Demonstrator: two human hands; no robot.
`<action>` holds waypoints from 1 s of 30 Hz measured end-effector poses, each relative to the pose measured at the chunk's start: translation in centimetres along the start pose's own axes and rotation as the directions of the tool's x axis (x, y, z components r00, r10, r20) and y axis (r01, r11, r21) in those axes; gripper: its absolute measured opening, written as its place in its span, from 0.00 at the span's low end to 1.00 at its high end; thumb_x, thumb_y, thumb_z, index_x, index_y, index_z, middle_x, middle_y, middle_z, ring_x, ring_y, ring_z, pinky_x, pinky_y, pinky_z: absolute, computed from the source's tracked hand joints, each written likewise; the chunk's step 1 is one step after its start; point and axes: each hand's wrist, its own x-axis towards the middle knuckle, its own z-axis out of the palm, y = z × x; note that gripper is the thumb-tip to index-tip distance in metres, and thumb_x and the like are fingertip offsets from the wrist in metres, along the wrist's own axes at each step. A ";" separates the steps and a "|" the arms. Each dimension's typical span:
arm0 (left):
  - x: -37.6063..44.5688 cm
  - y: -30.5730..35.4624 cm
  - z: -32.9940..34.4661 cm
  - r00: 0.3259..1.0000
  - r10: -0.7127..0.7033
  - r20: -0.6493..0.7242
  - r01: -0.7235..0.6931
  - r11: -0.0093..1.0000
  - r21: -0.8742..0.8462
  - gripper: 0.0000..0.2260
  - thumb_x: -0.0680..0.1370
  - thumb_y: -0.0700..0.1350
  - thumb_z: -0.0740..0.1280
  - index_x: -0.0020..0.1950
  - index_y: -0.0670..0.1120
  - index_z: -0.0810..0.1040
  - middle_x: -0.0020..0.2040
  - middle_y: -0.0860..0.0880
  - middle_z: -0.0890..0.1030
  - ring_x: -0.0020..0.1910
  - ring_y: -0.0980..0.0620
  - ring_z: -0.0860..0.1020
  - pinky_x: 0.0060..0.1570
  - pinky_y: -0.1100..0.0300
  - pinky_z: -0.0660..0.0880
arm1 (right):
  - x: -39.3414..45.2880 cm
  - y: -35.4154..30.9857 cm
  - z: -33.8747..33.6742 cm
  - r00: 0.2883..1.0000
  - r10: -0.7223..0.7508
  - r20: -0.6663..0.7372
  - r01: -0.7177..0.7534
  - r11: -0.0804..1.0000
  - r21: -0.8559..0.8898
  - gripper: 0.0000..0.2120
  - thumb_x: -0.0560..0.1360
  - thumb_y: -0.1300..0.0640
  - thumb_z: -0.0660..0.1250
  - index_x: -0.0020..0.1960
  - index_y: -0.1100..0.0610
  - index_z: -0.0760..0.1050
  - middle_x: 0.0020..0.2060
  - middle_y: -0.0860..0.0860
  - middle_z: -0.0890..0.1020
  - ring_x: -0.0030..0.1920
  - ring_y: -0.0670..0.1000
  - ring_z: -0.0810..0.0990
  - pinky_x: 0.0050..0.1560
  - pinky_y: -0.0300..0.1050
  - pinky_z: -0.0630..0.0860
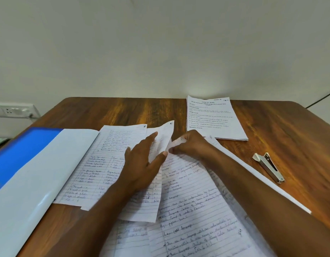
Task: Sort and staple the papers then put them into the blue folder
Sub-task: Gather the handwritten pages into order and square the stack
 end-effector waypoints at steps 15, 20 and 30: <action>0.1 -0.4 -0.3 0.999 -0.035 -0.001 0.035 0.997 0.064 0.39 0.74 0.74 0.60 0.82 0.60 0.60 0.82 0.56 0.64 0.80 0.49 0.65 0.80 0.33 0.49 | -3.9 5.6 -11.9 1.000 -0.009 -0.008 0.010 0.995 0.098 0.09 0.74 0.57 0.78 0.50 0.61 0.83 0.49 0.52 0.89 0.54 0.57 0.87 0.54 0.48 0.84; -0.1 -0.3 -0.5 0.999 -0.017 0.033 0.015 0.997 0.071 0.39 0.74 0.76 0.61 0.81 0.61 0.61 0.82 0.57 0.65 0.80 0.51 0.64 0.80 0.34 0.47 | -4.6 8.4 -13.4 0.999 0.002 0.050 -0.028 0.860 0.510 0.27 0.73 0.61 0.77 0.68 0.68 0.74 0.63 0.66 0.82 0.63 0.67 0.81 0.64 0.63 0.79; -1.1 2.6 -1.3 0.994 0.108 0.008 -0.094 0.900 -0.425 0.15 0.84 0.55 0.63 0.61 0.49 0.85 0.55 0.52 0.88 0.55 0.51 0.86 0.55 0.53 0.81 | -4.5 6.4 -10.0 0.992 -0.074 -0.104 0.116 0.858 0.501 0.08 0.73 0.62 0.77 0.51 0.61 0.83 0.53 0.59 0.87 0.52 0.59 0.86 0.59 0.51 0.83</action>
